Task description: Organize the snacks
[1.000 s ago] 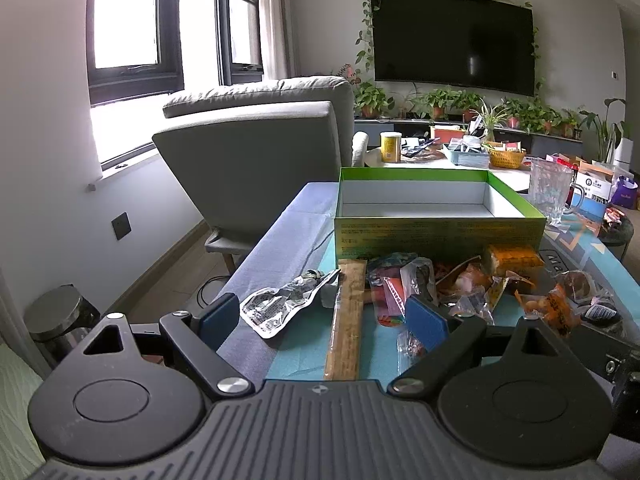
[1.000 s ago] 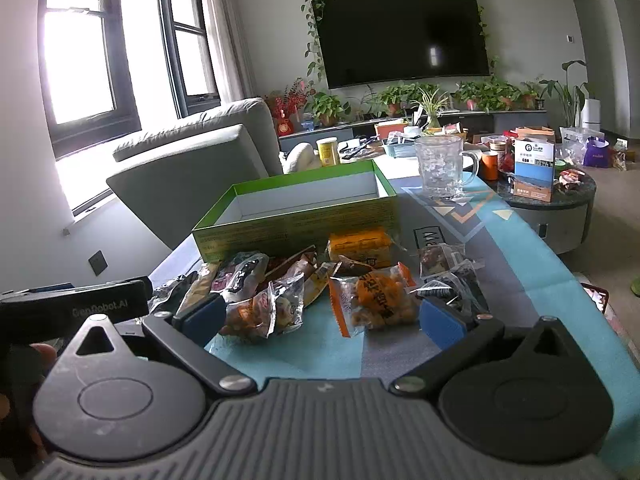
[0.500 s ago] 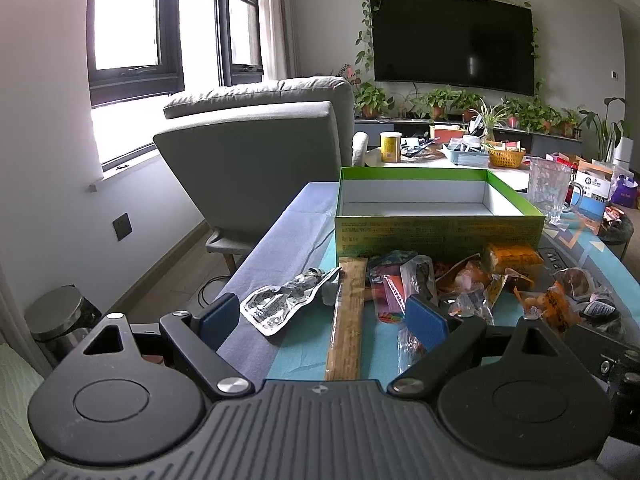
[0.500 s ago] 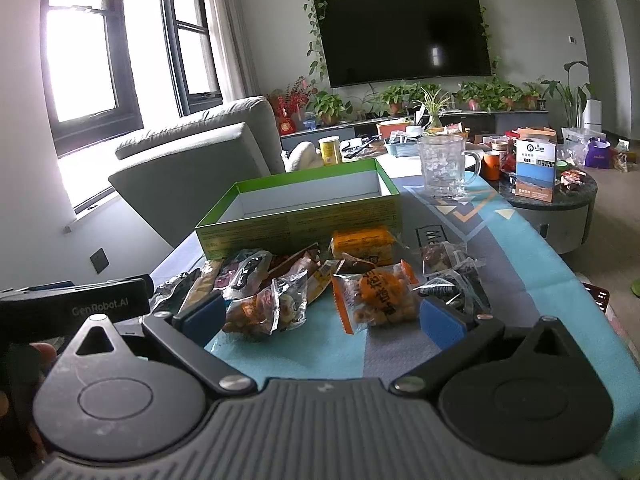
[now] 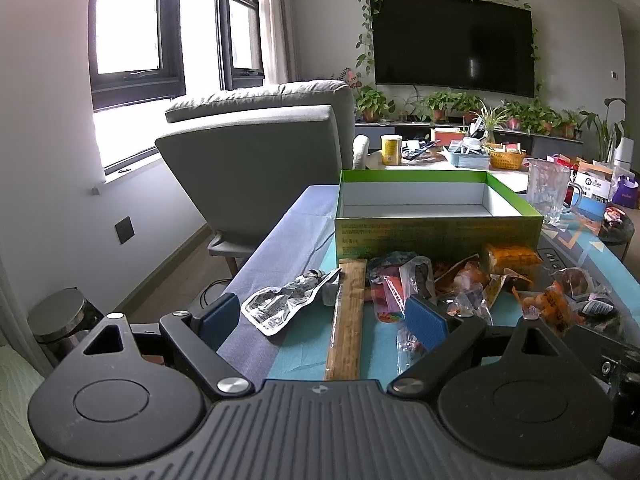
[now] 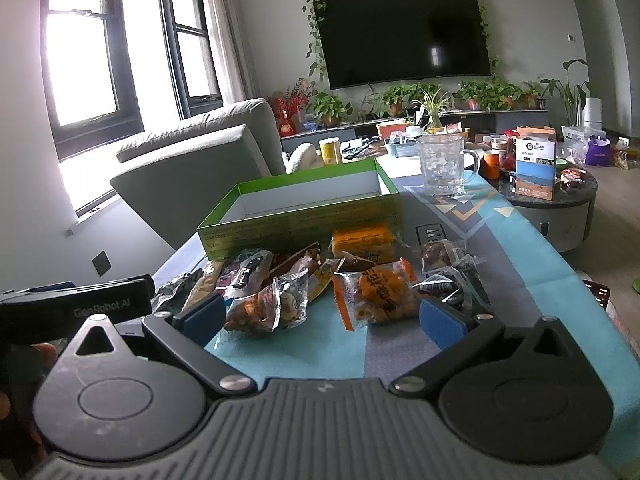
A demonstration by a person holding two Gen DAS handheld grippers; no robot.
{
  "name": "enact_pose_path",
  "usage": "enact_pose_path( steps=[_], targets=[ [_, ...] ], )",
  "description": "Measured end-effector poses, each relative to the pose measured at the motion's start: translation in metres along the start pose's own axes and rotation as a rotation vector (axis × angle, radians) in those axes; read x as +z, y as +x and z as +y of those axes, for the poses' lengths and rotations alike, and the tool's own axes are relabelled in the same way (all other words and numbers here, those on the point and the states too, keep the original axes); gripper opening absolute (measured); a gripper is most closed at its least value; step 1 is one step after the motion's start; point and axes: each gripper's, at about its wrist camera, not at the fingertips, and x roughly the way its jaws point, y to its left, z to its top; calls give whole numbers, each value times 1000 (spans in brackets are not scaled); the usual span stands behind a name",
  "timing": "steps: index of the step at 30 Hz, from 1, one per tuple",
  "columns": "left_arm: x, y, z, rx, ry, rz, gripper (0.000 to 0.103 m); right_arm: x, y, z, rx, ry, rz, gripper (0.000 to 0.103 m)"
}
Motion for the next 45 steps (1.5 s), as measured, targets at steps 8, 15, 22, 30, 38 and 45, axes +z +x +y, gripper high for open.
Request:
enact_pose_path(
  steps=[8, 15, 22, 30, 38, 45],
  targets=[
    [1, -3, 1, -4, -12, -1, 89, -1, -3, -1, 0, 9, 1, 85],
    [1, -4, 1, -3, -6, -2, 89, -2, -4, -1, 2, 16, 1, 85],
    [0, -7, 0, -1, -4, -7, 89, -1, -4, -2, 2, 16, 0, 85],
    [-1, -9, 0, -7, -11, -8, 89, -3, -3, 1, 6, 13, 4, 85],
    [-2, -10, 0, -5, -21, -4, 89, -4, -5, 1, 6, 16, -5, 85],
    [-3, -11, 2, -9, -44, 9, 89, -5, -6, -1, 4, 20, -10, 85]
  ],
)
